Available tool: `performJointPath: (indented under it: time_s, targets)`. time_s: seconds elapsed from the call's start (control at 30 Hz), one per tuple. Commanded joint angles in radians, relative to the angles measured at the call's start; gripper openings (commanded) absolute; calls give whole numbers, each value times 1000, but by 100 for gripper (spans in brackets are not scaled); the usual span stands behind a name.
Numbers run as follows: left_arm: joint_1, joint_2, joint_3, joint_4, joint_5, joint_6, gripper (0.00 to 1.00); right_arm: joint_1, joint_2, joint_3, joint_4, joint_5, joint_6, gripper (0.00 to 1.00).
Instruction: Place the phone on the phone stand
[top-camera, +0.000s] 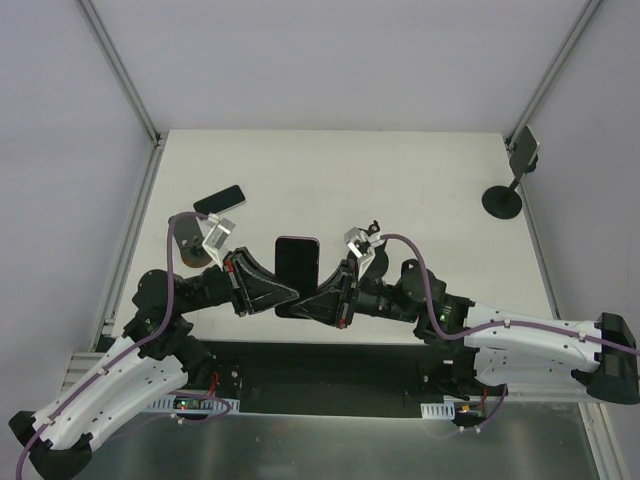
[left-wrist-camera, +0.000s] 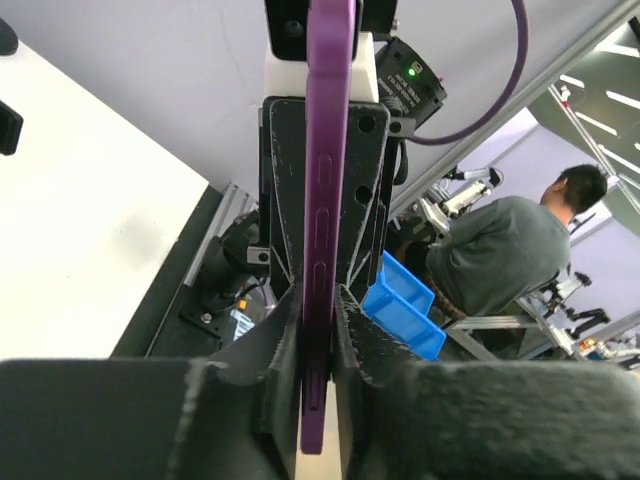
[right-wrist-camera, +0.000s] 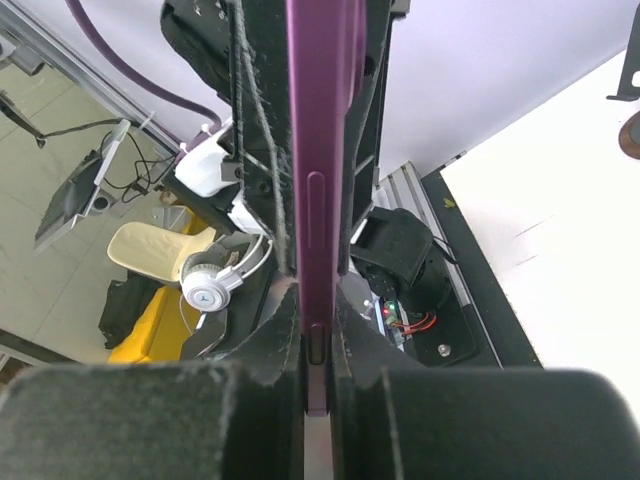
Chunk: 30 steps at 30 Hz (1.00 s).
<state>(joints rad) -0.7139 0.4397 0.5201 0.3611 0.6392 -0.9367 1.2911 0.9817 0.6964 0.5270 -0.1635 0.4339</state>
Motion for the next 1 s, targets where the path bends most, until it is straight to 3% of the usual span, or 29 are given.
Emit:
performJointPath:
  time_s: [0.0,0.03,0.07,0.13,0.17,0.27,0.3,0.37,0.47,0.6,0.67,0.83,0.87,0.93,0.97]
  targets:
    - [-2,5,95,-124,-45,4,28,5,-14,-18,94,-64,-37,0]
    - [-2,5,119,-190,-59,44,40,7,-21,-24,94,-67,-37,0]
    - [-2,7,165,-239,-71,65,61,7,-31,-26,93,-83,-40,0]
    - [-2,20,217,-323,-70,113,70,4,-40,-18,56,-123,-50,0]
    - [-4,31,236,-335,-61,124,71,5,-44,-12,44,-137,-61,0]
    - [-2,106,305,-353,51,150,48,5,-55,0,7,-156,-70,1]
    - [-2,128,322,-355,91,153,31,5,-58,-1,1,-148,-72,0]
    - [-2,187,353,-355,174,154,21,5,-64,-3,-13,-139,-76,0]
    - [-2,226,359,-356,214,151,19,5,-66,-3,-18,-133,-78,0]
    - [-2,222,359,-356,197,159,29,5,-58,6,-22,-143,-76,0]
    - [-4,223,368,-355,203,165,27,5,-54,8,-25,-143,-78,0]
    - [-2,220,379,-355,206,187,0,5,-40,23,-47,-149,-83,0]
    - [-2,215,379,-355,205,190,0,5,-38,28,-59,-145,-86,0]
    - [-2,196,370,-356,166,199,0,5,-41,44,-131,-96,-96,15]
    - [-2,183,368,-356,140,206,0,5,-46,52,-175,-64,-118,28]
